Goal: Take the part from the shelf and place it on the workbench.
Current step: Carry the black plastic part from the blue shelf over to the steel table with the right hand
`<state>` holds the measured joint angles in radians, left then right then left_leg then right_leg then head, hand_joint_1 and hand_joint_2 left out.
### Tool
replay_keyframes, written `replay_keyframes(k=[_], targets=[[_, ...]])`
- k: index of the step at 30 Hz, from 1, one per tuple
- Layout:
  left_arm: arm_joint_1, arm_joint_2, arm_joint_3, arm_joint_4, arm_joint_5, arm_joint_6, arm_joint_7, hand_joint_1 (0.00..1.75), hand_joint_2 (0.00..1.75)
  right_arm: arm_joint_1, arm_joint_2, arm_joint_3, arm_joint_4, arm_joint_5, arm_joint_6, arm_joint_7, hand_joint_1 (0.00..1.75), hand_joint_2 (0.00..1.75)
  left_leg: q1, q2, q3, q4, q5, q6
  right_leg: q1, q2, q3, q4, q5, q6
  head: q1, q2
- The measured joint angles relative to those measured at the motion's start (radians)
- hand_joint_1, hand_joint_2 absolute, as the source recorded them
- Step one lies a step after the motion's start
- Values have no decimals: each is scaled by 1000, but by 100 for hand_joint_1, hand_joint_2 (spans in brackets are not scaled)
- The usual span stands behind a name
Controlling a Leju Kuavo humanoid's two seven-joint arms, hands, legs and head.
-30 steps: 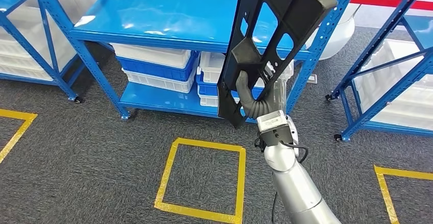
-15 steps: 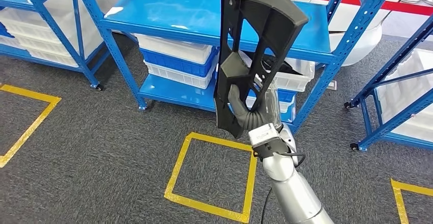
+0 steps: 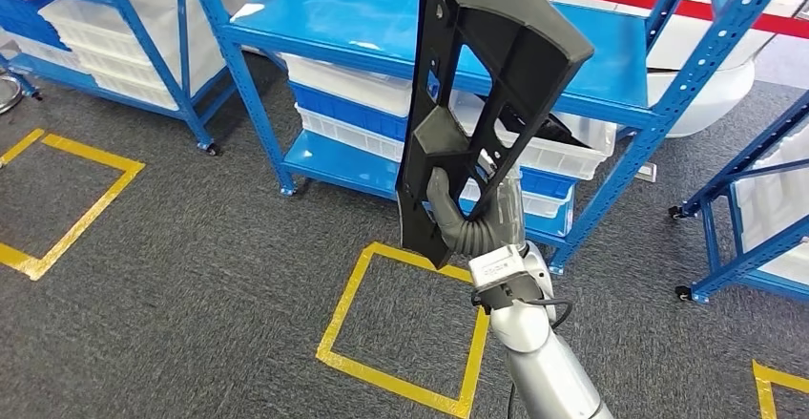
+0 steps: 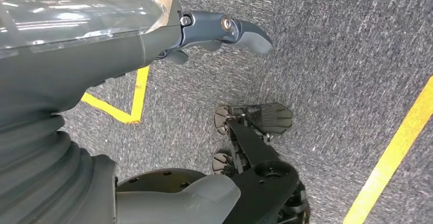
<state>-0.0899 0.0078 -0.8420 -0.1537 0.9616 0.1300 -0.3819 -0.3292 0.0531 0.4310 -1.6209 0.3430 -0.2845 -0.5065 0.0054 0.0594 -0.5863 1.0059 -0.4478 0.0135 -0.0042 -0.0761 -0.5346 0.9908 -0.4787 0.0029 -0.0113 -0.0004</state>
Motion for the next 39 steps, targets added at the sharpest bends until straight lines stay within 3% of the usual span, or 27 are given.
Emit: replay_keyframes(k=[2, 4, 6, 7, 9, 10, 12, 13, 15, 17, 19, 22, 24, 27, 28, 30, 32, 33, 35, 37, 39], targets=[[0, 0, -1, 0, -1, 1, 0, 0, 175, 7, 0, -1, -9, 3, 1, 0, 175, 175, -2, -20, -5, -4, 6, 11, 2, -10, -2, 0, -2, 10, 1, 0], [1, 0, -1, 0, -1, 2, 2, 0, 175, 17, -2, -2, -23, 5, 4, -6, 175, 175, 1, -36, -4, -13, 16, 26, 1, 16, -18, 36, -26, 15, 2, 0], [0, -1, -2, 0, -1, 5, 6, 0, 175, 32, -6, -6, -37, 4, 7, -17, 175, 175, 3, -54, -6, -17, 22, 36, -2, 57, -69, 151, -84, 7, 5, 0], [0, -1, -2, 0, -1, 8, 7, 0, 175, 41, -9, -8, -41, 3, 8, -22, 175, 175, 3, -65, -8, -17, 24, 39, -3, 66, -103, 224, -113, 3, 6, 0], [1, -1, -3, 0, -1, 14, 7, 0, 175, 57, -15, -15, -43, 0, 12, -28, 175, 175, 3, -89, -11, -16, 26, 40, -3, 71, -141, 301, -132, 9, 7, 0], [1, -1, -4, 0, -1, 17, 6, 0, 175, 61, -16, -18, -43, -3, 13, -31, 175, 175, 2, -101, -12, -16, 27, 39, -4, 73, -130, 280, -117, 17, 7, 0], [2, -1, -6, 0, -1, 24, -1, 0, 175, 64, -17, -26, -44, -7, 15, -34, 175, 175, 3, -125, -13, -13, 29, 36, -7, 91, -64, 145, -60, 32, 7, 0], [1, -1, -6, 0, 0, 27, -6, 0, 175, 63, -17, -30, -45, -11, 15, -34, 175, 175, 1, -136, -15, -8, 28, 32, -9, 105, -33, 77, -35, 35, 6, 0], [1, -1, -6, 0, 9, 33, -17, 0, 175, 62, -17, -40, -46, -17, 15, -35, 175, 175, -1, -151, -24, -1, 29, 22, -10, 120, -4, 11, -12, 30, 6, 0], [2, 0, -6, 0, 20, 37, -27, 0, 175, 60, -17, -51, -46, -21, 15, -35, 175, 175, 2, -164, -32, 0, 33, 10, -10, 106, -4, 8, -6, 19, 6, 0], [4, 2, -5, 1, 28, 38, -35, 0, 175, 58, -15, -59, -46, -21, 15, -35, 175, 175, 4, -143, -46, 24, 17, -1, -16, 89, -3, 5, 1, 5, 3, 0], [2, 2, -2, 1, 45, 39, -50, 0, 175, 63, -14, -66, -50, -16, 14, -35, 175, 175, 9, -78, -118, 184, -71, -16, -18, 63, -2, 2, 3, -9, -5, 0], [1, 2, 1, 1, 49, 39, -53, 0, 175, 68, -15, -69, -51, -13, 14, -35, 175, 175, 11, -67, -157, 267, -107, -22, -17, 52, -3, 3, 2, -9, -6, 0], [1, 2, 1, 1, 50, 39, -53, 0, 175, 70, -15, -70, -51, -13, 14, -34, 175, 175, 12, -66, -165, 283, -111, -24, -17, 49, -3, 3, 2, -9, -6, 0], [1, 3, 1, 1, 51, 39, -53, 0, 175, 73, -15, -73, -51, -12, 13, -34, 175, 175, 14, -64, -162, 278, -102, -25, -17, 42, -3, 3, 2, -9, -7, 0], [1, 8, 1, 1, 51, 48, -55, 0, 175, 79, -17, -84, -55, -10, 12, -34, 175, 175, 13, -33, -94, 149, -40, -20, -12, 13, -1, 3, -2, -1, -5, 0], [-1, 13, 1, 1, 48, 64, -63, 0, 175, 84, -20, -97, -61, -7, 10, -34, 175, 175, 4, -13, -27, 14, 13, -3, -3, -21, 4, 1, -7, 16, -1, 0], [-1, 13, 1, 1, 45, 71, -68, 0, 175, 86, -21, -100, -63, -5, 10, -34, 175, 175, 0, -22, -24, 4, 14, 8, 0, -26, 3, 4, -12, 25, 2, 0], [-1, 13, 1, 1, 42, 76, -74, 0, 175, 89, -23, -103, -65, -4, 8, -34, 175, 175, 2, -41, -19, -7, 24, 24, -1, 2, -14, 48, -40, 27, 4, 0], [-3, 13, 1, 1, 43, 78, -79, 0, 175, 95, -28, -106, -67, -4, 6, -35, 175, 175, 3, -62, -19, -11, 29, 34, -5, 50, -73, 176, -98, 17, 7, 0], [-3, 13, 1, 1, 49, 76, -92, 0, 175, 106, -35, -109, -67, -5, 5, -36, 175, 175, 1, -89, -22, -10, 31, 37, -5, 69, -135, 292, -135, 16, 9, 0]])
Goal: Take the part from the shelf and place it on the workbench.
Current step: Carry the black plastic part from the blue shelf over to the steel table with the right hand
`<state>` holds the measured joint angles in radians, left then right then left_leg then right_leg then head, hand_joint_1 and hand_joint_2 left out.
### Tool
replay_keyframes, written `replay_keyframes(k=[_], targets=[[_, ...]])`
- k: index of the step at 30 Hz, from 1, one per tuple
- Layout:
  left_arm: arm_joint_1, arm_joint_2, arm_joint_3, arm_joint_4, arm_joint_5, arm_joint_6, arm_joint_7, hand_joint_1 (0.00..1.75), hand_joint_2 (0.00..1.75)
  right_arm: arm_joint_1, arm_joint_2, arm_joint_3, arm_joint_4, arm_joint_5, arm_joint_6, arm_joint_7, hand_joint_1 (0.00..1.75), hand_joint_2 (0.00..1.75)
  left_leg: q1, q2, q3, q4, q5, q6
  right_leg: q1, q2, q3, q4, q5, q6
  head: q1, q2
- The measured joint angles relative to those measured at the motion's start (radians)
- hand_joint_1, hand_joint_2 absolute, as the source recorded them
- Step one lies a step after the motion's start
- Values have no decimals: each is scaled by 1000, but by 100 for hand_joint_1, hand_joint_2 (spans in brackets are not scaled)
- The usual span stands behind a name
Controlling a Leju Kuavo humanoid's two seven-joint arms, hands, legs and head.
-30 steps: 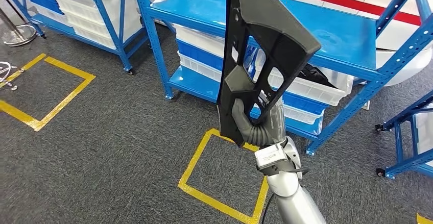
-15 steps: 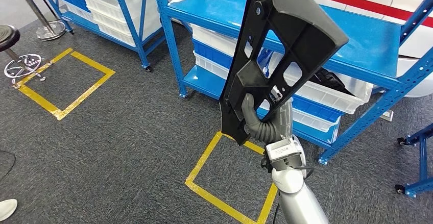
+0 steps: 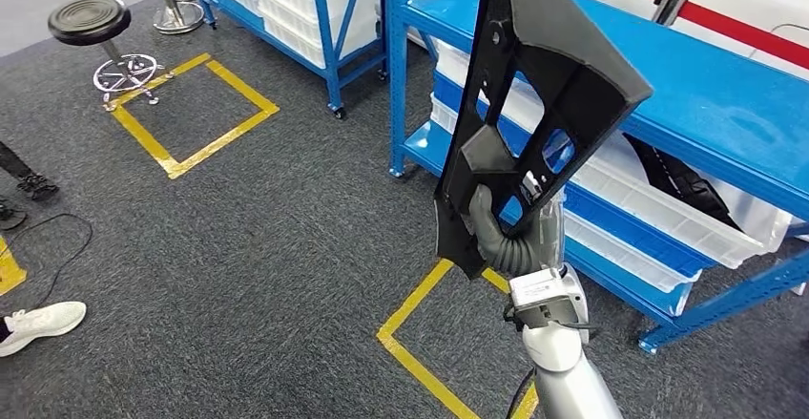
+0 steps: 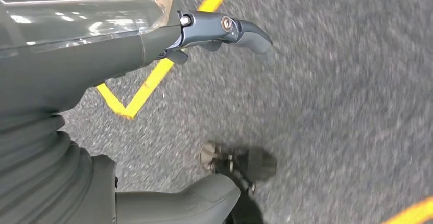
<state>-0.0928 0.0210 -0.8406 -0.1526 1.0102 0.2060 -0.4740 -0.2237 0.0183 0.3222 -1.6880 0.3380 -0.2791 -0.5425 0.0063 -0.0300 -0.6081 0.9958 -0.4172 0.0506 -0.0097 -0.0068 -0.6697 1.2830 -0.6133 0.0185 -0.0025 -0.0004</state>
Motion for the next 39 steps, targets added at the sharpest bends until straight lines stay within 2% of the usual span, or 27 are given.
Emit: replay_keyframes(k=[1, 2, 4, 5, 6, 7, 9, 11, 13, 15, 16, 17, 20, 21, 22, 24, 25, 26, 27, 29, 30, 31, 32, 34, 35, 37, 39], targets=[[1, 0, 0, 0, 3, -2, -8, 0, 175, 5, -3, 0, 0, -2, 1, -1, 175, 175, -1, -14, -1, 1, 0, 0, 0, 3, -6, 4, 7, 5, 0, 0], [2, 0, 0, 0, 6, -5, -15, 0, 175, 8, -5, -1, 0, -4, 1, -3, 175, 175, -2, -28, 0, 2, 1, 0, 0, 6, 9, -34, 31, 13, 0, 0], [2, 0, 0, 0, 6, -7, -22, 0, 175, 10, -6, -1, -1, -10, 5, -8, 175, 175, -5, -54, -1, 7, 0, -1, -1, 33, 71, -177, 93, 24, 0, 0], [2, 0, 0, 0, 6, -8, -24, 0, 175, 10, -6, 0, -1, -12, 6, -10, 175, 175, -6, -64, -3, 11, -1, -4, -1, 46, 98, -234, 115, 23, 0, 0], [2, 0, 0, 0, 7, -8, -25, 0, 175, 10, -6, 0, -1, -14, 8, -12, 175, 175, -7, -72, -7, 13, -1, -8, -1, 55, 112, -266, 127, 18, -1, 0], [3, 0, 0, 0, 7, -7, -26, 0, 175, 10, -6, 0, -1, -15, 9, -13, 175, 175, -7, -80, -11, 15, 0, -14, 1, 56, 115, -277, 131, 11, -1, 0], [6, 0, 0, 1, 7, -7, -27, 0, 175, 9, -5, -1, -2, -16, 10, -14, 175, 175, -3, -88, -18, 16, 1, -25, -1, 38, 116, -280, 138, -4, -2, 0], [7, 1, 0, 2, 7, -4, -26, 0, 175, 8, -2, -1, -4, -16, 10, -14, 175, 175, -2, -54, -37, 51, -23, -36, -7, 20, 119, -285, 143, -19, -4, 0], [6, 1, 0, 2, 7, 8, -25, 0, 175, 7, -1, 0, -5, -12, 10, -12, 175, 175, 1, -1, -88, 161, -84, -46, -6, 0, 120, -287, 143, -29, -9, 0], [5, 1, 0, 2, 7, 23, -21, 0, 175, 7, -2, 0, -7, -3, 10, -6, 175, 175, 8, 21, -143, 277, -131, -56, -3, -23, 119, -286, 141, -32, -10, 0], [5, 1, 0, 2, 7, 29, -19, 0, 175, 7, -2, 1, -8, 1, 10, -2, 175, 175, 11, 26, -151, 294, -130, -60, -2, -34, 119, -286, 141, -33, -10, 0], [5, 1, -1, 2, 7, 34, -18, 0, 175, 8, -2, 2, -9, 3, 10, 2, 175, 175, 14, 30, -138, 271, -113, -62, -2, -44, 120, -286, 140, -32, -10, 0], [4, 2, -1, 2, 7, 50, -28, 0, 175, 4, -2, 2, -12, 3, 10, 8, 175, 175, 12, 75, -31, 77, -36, -56, 3, -71, 124, -286, 133, -23, -10, 0], [3, 2, -1, 2, 8, 55, -33, 0, 175, 2, -2, 3, -12, 3, 10, 8, 175, 175, 9, 85, -9, 36, -25, -51, 6, -79, 126, -286, 131, -19, -9, 0], [2, 3, -1, 3, 8, 57, -36, 0, 175, 0, -2, 3, -12, 2, 10, 9, 175, 175, 4, 87, -2, 21, -24, -46, 9, -86, 128, -286, 129, -14, -8, 0], [2, 4, -1, 4, 9, 59, -38, 0, 175, -4, -2, 6, -12, 2, 10, 9, 175, 175, 1, 64, -3, 17, -20, -32, 11, -101, 130, -288, 126, -3, -6, 0], [2, 5, -1, 4, 9, 60, -37, 0, 175, -5, -2, 7, -12, 2, 10, 9, 175, 175, 1, 55, 0, 11, -16, -25, 10, -95, 130, -282, 121, 2, -5, 0], [2, 5, -2, 4, 9, 62, -35, 0, 175, -7, -2, 8, -12, 2, 10, 9, 175, 175, 2, 45, 4, 5, -12, -17, 9, -77, 123, -262, 107, 4, -5, 0], [1, 5, -2, 5, 9, 64, -32, 0, 175, -8, -3, 8, -11, 1, 10, 9, 175, 175, 5, 35, 7, 0, -8, -10, 8, -52, 105, -218, 84, 1, -3, 0], [-1, 5, -2, 5, 10, 68, -25, 0, 175, -5, -7, 8, -10, 1, 10, 9, 175, 175, 5, 13, 6, -2, -5, -4, 3, -9, 41, -82, 25, -8, -1, 0], [-1, 5, -3, 5, 9, 69, -23, 0, 175, -2, -9, 9, -9, 0, 10, 9, 175, 175, 5, 0, 5, -1, -5, -3, 1, -2, 9, -21, 4, -8, 0, 0], [0, 5, -3, 5, 8, 70, -22, 0, 175, 0, -10, 9, -8, 0, 10, 9, 175, 175, 5, -14, 5, -1, -5, -3, 1, 1, -8, 8, -1, -4, 0, 0], [0, 5, -3, 5, 7, 70, -21, 0, 175, 1, -11, 9, -8, 0, 10, 9, 175, 175, 5, -28, 5, 0, -5, -3, 0, 3, -6, -3, 12, 4, 0, 0], [1, 5, -4, 5, 6, 71, -23, 0, 175, -1, -12, 9, -8, 1, 10, 8, 175, 175, 5, -55, 6, 2, -5, -5, -6, 20, 49, -126, 71, 24, 1, 0], [0, 5, -4, 5, 6, 70, -27, 0, 175, -2, -12, 10, -7, 2, 10, 8, 175, 175, 3, -67, 4, 7, -7, -9, -9, 37, 80, -195, 98, 28, 1, 0], [0, 5, -4, 5, 6, 66, -42, 0, 175, -5, -12, 12, -6, 4, 10, 7, 175, 175, 1, -87, -3, 14, -9, -20, -12, 56, 112, -266, 124, 23, 0, 0], [4, 6, -4, 5, 6, 50, -61, 0, 175, -8, -12, 16, -4, 4, 10, 6, 175, 175, 5, -103, -11, 14, -7, -31, -11, 44, 115, -272, 129, 8, -1, 0]])
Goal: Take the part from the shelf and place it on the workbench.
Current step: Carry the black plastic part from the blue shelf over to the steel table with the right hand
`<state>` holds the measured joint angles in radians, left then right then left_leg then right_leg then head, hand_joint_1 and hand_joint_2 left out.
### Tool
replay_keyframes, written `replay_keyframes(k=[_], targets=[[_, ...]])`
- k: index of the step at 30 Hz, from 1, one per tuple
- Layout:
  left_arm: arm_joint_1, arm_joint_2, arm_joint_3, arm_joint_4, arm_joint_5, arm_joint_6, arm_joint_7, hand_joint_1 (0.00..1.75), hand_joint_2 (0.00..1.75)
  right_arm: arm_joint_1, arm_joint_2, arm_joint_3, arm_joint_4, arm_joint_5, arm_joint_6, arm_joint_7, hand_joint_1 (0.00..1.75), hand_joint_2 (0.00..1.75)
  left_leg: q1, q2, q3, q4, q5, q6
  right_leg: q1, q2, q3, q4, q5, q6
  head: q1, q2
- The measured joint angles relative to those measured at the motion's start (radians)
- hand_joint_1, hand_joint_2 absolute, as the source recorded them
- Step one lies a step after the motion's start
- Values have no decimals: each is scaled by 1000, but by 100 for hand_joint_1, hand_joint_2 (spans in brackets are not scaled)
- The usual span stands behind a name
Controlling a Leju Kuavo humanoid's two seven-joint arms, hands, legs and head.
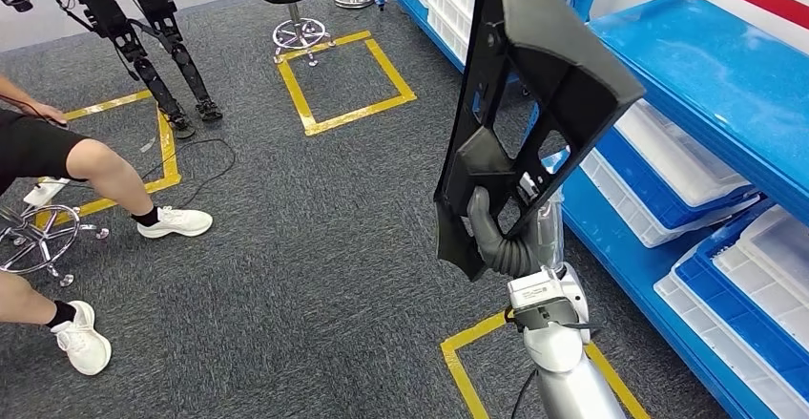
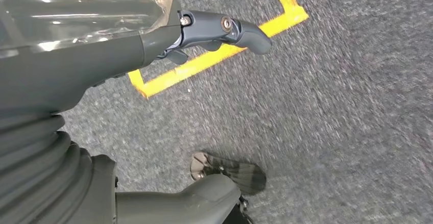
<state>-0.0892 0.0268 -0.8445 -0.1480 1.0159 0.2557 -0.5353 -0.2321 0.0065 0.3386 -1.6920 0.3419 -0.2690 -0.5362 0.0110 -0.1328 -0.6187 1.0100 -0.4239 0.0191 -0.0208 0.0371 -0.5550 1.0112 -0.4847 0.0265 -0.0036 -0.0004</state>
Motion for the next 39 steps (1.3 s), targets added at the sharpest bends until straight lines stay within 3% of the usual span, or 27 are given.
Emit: replay_keyframes(k=[2, 5, 7, 8, 10, 11, 13, 16, 18, 20, 22, 23, 24, 25, 27, 29, 31, 33, 35, 37, 38, 39], targets=[[3, 0, -1, 0, -1, -22, -13, 0, 175, -4, 1, 4, 1, 0, 0, 0, 175, 175, 2, 24, -12, 20, -13, -9, -2, -18, 3, -4, 4, -14, -3, 0], [0, 1, -4, 0, -2, -36, -21, 0, 175, -6, 1, 9, 1, 0, -1, 0, 175, 175, 2, 110, -93, 186, -99, -19, 3, -49, 6, -7, 3, -34, -10, 0], [0, 1, -5, 0, -2, -37, -21, 0, 175, -5, 1, 10, 2, 0, -1, -1, 175, 175, 3, 127, -147, 290, -133, -22, 9, -72, 6, -7, 0, -38, -10, 0], [0, 1, -5, 0, -2, -37, -21, 0, 175, -5, 1, 10, 2, 0, -1, -1, 175, 175, 3, 130, -150, 294, -124, -21, 11, -83, 7, -6, -2, -40, -10, 0], [0, 1, -5, 0, -2, -35, -20, 0, 175, -5, 1, 11, 2, 1, -2, 0, 175, 175, 2, 148, -90, 182, -62, -14, 13, -104, 13, -7, -7, -41, -11, 0], [0, 1, -5, 0, -2, -34, -19, 0, 175, -5, 1, 12, 2, 1, -2, 0, 175, 175, -3, 170, -49, 109, -36, -9, 17, -113, 17, -6, -10, -39, -11, 0], [-3, 1, -6, 0, -3, -33, -19, 0, 175, -5, 1, 12, 2, 3, -2, 1, 175, 175, -13, 197, -4, 24, -13, 2, 24, -129, 20, -6, -16, -32, -9, 0], [-4, 3, -14, 0, -5, -34, -24, 0, 175, -5, 0, 15, 2, 4, -4, 2, 175, 175, -17, 170, -2, 8, -10, 15, 27, -146, 22, -6, -22, -20, -7, 0], [-4, 4, -19, 0, -5, -34, -26, 0, 175, -5, 0, 17, 2, 5, -5, 2, 175, 175, -12, 148, 6, -6, -1, 27, 24, -108, 8, 33, -46, -16, -5, 0], [-7, 4, -23, 0, -4, -33, -23, 0, 175, -4, -3, 17, 4, 5, -7, 2, 175, 175, -9, 126, 10, -12, 3, 34, 19, -59, -46, 148, -96, -22, -2, 0], [-8, 4, -25, 0, -3, -35, -17, 0, 175, 1, -8, 18, 9, 5, -10, 2, 175, 175, -8, 99, 10, -12, 4, 36, 14, -44, -114, 273, -136, -22, -1, 0], [-7, 4, -27, 0, -3, -36, -13, 0, 175, 4, -9, 18, 11, 5, -11, 2, 175, 175, -8, 86, 10, -11, 4, 36, 12, -42, -132, 298, -137, -16, -1, 0], [-6, 4, -28, 0, -3, -39, -11, 0, 175, 6, -10, 18, 12, 5, -13, 2, 175, 175, -8, 72, 10, -10, 4, 35, 9, -41, -130, 283, -121, -7, -1, 0], [-5, 4, -29, 0, -4, -41, -10, 0, 175, 7, -10, 18, 12, 5, -15, 2, 175, 175, -7, 59, 10, -7, 3, 34, 4, -37, -109, 232, -92, 5, -1, 0], [-5, 4, -30, 0, -5, -45, -13, 0, 175, 7, -9, 18, 12, 4, -18, 2, 175, 175, -7, 33, 5, 5, -2, 25, -7, 0, -51, 94, -31, 23, -1, 0], [-4, 4, -31, 0, -6, -44, -22, 0, 175, 9, -9, 18, 12, 2, -19, 0, 175, 175, -5, 14, -5, 16, -6, 9, -8, 23, -22, 26, -6, 16, -2, 0], [-1, 5, -34, 1, -6, -43, -30, 0, 175, 9, -9, 18, 11, -2, -20, -1, 175, 175, 1, 0, -12, 16, -3, -6, -3, 8, -20, 23, -2, -2, -2, 0], [2, 5, -38, 1, -6, -42, -31, 0, 175, 8, -6, 18, 11, -5, -20, -3, 175, 175, 3, 41, -24, 38, -18, -16, -4, -11, -16, 17, 3, -20, -5, 0], [0, 5, -42, 2, -5, -42, -30, 0, 175, 7, -2, 18, 11, -8, -20, -5, 175, 175, 3, 106, -66, 126, -70, -23, 0, -34, -14, 13, 5, -35, -9, 0], [-1, 5, -44, 2, -4, -41, -29, 0, 175, 9, -1, 18, 10, -10, -19, -5, 175, 175, 6, 126, -126, 250, -126, -29, 7, -57, -15, 13, 3, -42, -10, 0], [-1, 5, -45, 2, -3, -39, -27, 0, 175, 9, 0, 18, 10, -10, -18, -6, 175, 175, 8, 128, -145, 287, -135, -31, 11, -70, -15, 13, 2, -43, -10, 0], [0, 5, -46, 2, -3, -36, -23, 0, 175, 10, 1, 18, 10, -12, -17, -7, 175, 175, 8, 129, -143, 286, -126, -30, 13, -82, -16, 13, 1, -44, -10, 0]])
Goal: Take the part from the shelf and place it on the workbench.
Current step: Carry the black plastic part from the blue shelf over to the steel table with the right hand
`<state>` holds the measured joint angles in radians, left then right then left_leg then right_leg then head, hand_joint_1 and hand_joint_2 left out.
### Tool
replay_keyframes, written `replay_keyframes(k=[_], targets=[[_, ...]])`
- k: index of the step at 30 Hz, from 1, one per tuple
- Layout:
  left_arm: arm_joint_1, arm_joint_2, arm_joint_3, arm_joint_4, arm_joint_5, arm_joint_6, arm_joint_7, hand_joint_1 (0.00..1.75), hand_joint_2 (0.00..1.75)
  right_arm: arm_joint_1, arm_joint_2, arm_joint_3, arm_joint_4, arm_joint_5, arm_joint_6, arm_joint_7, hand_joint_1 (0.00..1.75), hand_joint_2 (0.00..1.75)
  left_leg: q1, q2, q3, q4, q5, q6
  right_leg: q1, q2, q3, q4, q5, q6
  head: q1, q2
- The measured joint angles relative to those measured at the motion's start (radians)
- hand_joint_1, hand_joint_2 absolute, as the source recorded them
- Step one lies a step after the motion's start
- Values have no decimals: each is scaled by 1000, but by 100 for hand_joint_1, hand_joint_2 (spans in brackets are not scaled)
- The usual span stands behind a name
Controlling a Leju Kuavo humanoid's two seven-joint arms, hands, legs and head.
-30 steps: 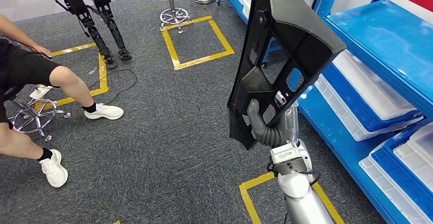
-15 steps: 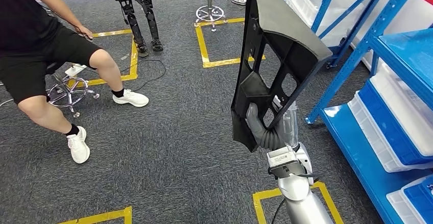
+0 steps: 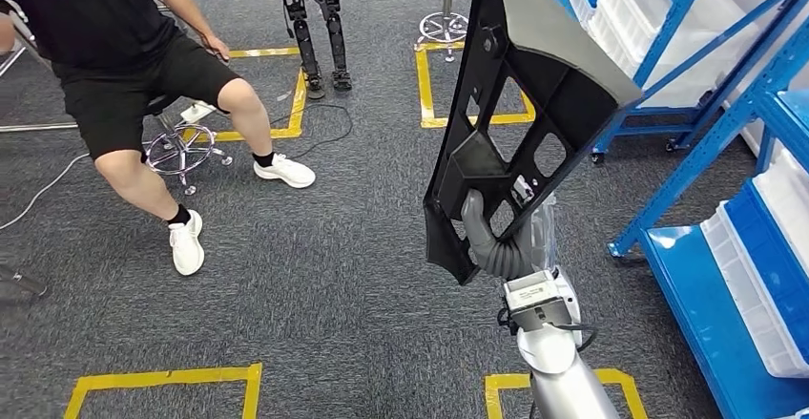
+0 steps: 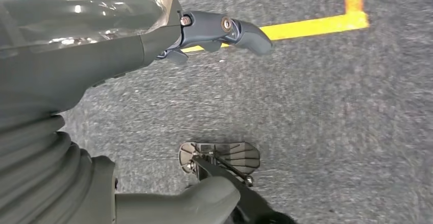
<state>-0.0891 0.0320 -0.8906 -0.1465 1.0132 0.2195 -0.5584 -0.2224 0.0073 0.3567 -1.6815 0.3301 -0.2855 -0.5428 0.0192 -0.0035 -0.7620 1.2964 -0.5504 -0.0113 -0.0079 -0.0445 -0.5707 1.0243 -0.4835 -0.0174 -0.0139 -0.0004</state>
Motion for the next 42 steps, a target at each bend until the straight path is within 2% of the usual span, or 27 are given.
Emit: replay_keyframes(k=[1, 3, 4, 5, 6, 8, 10, 12, 14, 15, 16, 18, 19, 21, 23, 25, 27, 29, 30, 31, 32, 34, 36, 38, 39, 40, 42], targets=[[0, 0, -1, 0, 0, 4, 4, 0, 175, 0, 1, 0, 0, -2, 1, -2, 175, 175, 0, 5, 23, -40, 24, 2, 2, -11, 0, 0, -1, -1, 0, 0], [0, 0, -1, 0, 1, 11, 14, 0, 175, 0, 7, 0, -3, -8, 2, -12, 175, 175, -5, 35, 100, -174, 76, 13, 7, -31, 2, 0, -3, 0, 1, 0], [-1, 0, -2, 0, 1, 15, 18, 0, 175, -1, 9, 0, -8, -10, 2, -20, 175, 175, -9, 49, 128, -225, 91, 19, 10, -39, 2, 1, -4, 2, 2, 0], [-1, 0, -2, 0, 1, 18, 20, 0, 175, -1, 12, 0, -14, -13, 2, -27, 175, 175, -14, 58, 142, -253, 96, 26, 12, -47, 3, 1, -6, 6, 2, 0], [-2, 0, -2, 0, 2, 22, 22, 0, 175, -1, 14, 0, -22, -15, 2, -32, 175, 175, -18, 56, 144, -261, 96, 32, 13, -55, 4, 0, -7, 10, 3, 0], [0, 0, -2, 0, 3, 30, 22, 0, 175, -6, 18, -1, -38, -17, 2, -35, 175, 175, -19, 35, 148, -274, 103, 44, 11, -63, 6, -1, -10, 20, 3, 0], [0, -1, -2, 0, 3, 38, 21, 0, 175, -15, 20, -3, -49, -18, 2, -33, 175, 175, -14, 17, 160, -292, 114, 54, 9, -27, -5, 33, -31, 24, 4, 0], [-3, -2, -3, 0, 3, 42, 21, 0, 175, -24, 19, -7, -54, -19, 2, -32, 175, 175, -11, -2, 166, -300, 120, 59, 5, 20, -55, 142, -79, 19, 7, 0], [-5, -2, -3, 0, 6, 46, 21, 0, 175, -26, 16, -10, -55, -19, 2, -31, 175, 175, -11, -27, 166, -299, 121, 60, 1, 35, -115, 259, -119, 21, 9, 0], [-4, -2, -3, 0, 9, 48, 21, 0, 175, -26, 15, -11, -56, -19, 2, -30, 175, 175, -10, -41, 166, -298, 121, 60, -3, 37, -125, 273, -116, 28, 9, 0], [-4, -3, -3, 0, 11, 50, 21, 0, 175, -27, 15, -11, -56, -19, 2, -30, 175, 175, -9, -55, 167, -297, 120, 58, -7, 40, -115, 247, -98, 39, 9, 0], [-4, -4, -3, 0, 13, 53, 21, 0, 175, -27, 15, -11, -58, -19, 2, -30, 175, 175, -4, -82, 166, -289, 116, 50, -19, 63, -56, 116, -40, 62, 10, 0], [-4, -4, -3, 0, 14, 54, 22, 0, 175, -28, 15, -11, -59, -19, 1, -30, 175, 175, -4, -94, 163, -283, 112, 43, -23, 77, -28, 58, -18, 65, 11, 0], [-2, -4, -3, 0, 19, 58, 24, 0, 175, -29, 16, -11, -61, -18, 0, -30, 175, 175, -4, -112, 154, -275, 109, 28, -22, 91, -6, 12, -3, 54, 12, 0], [2, -4, -3, 0, 22, 62, 29, 0, 175, -31, 18, -11, -63, -19, -1, -30, 175, 175, -1, -119, 148, -274, 110, 19, -18, 75, -6, 12, 0, 38, 11, 0], [3, -5, -3, 0, 25, 66, 34, 0, 175, -34, 23, -12, -65, -19, -2, -29, 175, 175, 0, -76, 134, -244, 91, 13, -18, 58, -4, 8, 2, 25, 8, 0], [1, -5, -3, 0, 30, 68, 35, 0, 175, -34, 26, -12, -67, -19, -4, -29, 175, 175, -2, -19, 84, -138, 35, 9, -12, 38, -2, 7, 0, 12, 5, 0], [0, -5, -3, 0, 34, 69, 36, 0, 175, -31, 26, -12, -68, -19, -5, -28, 175, 175, -1, -2, 19, -10, -17, 10, -4, 15, -2, 7, -2, 4, 3, 0], [1, -6, -3, 0, 34, 70, 36, 0, 175, -29, 26, -12, -68, -19, -5, -27, 175, 175, -2, 0, 3, 20, -21, 12, -1, 3, -2, 7, -4, 2, 3, 0], [1, -6, -3, 0, 34, 71, 36, 0, 175, -28, 26, -12, -68, -19, -5, -27, 175, 175, -3, 2, 10, 3, -3, 17, 3, -9, -1, 7, -5, 0, 3, 0], [1, -6, -4, 0, 35, 72, 36, 0, 175, -28, 26, -12, -68, -18, -5, -26, 175, 175, -6, 9, 37, -48, 27, 24, 6, -20, 0, 7, -7, -2, 4, 0], [0, -5, -4, 0, 35, 74, 35, 0, 175, -31, 28, -12, -69, -16, -5, -21, 175, 175, -20, 51, 113, -189, 81, 40, 12, -39, 5, 7, -11, -3, 4, 0], [-3, -4, -4, 0, 35, 75, 32, 0, 175, -34, 29, -12, -69, -15, -4, -15, 175, 175, -34, 76, 145, -255, 94, 51, 17, -57, 6, 7, -15, 2, 4, 0], [-4, -4, -4, 0, 35, 76, 31, 0, 175, -37, 30, -12, -70, -16, -3, -11, 175, 175, -38, 55, 145, -265, 96, 56, 19, -77, 11, 2, -17, 8, 4, 0], [-3, -4, -4, 0, 35, 78, 29, 0, 175, -40, 31, -13, -69, -17, -2, -9, 175, 175, -35, 43, 150, -273, 102, 59, 19, -72, 11, 4, -19, 12, 4, 0], [-2, -5, -4, 0, 35, 80, 27, 0, 175, -45, 32, -13, -68, -18, -2, -7, 175, 175, -31, 32, 156, -283, 108, 63, 18, -51, 6, 19, -28, 14, 5, 0], [-5, -6, -5, 0, 34, 84, 21, 0, 175, -54, 28, -16, -65, -24, -2, -4, 175, 175, -23, 9, 166, -297, 118, 69, 13, 9, -35, 109, -68, 13, 8, 0]])
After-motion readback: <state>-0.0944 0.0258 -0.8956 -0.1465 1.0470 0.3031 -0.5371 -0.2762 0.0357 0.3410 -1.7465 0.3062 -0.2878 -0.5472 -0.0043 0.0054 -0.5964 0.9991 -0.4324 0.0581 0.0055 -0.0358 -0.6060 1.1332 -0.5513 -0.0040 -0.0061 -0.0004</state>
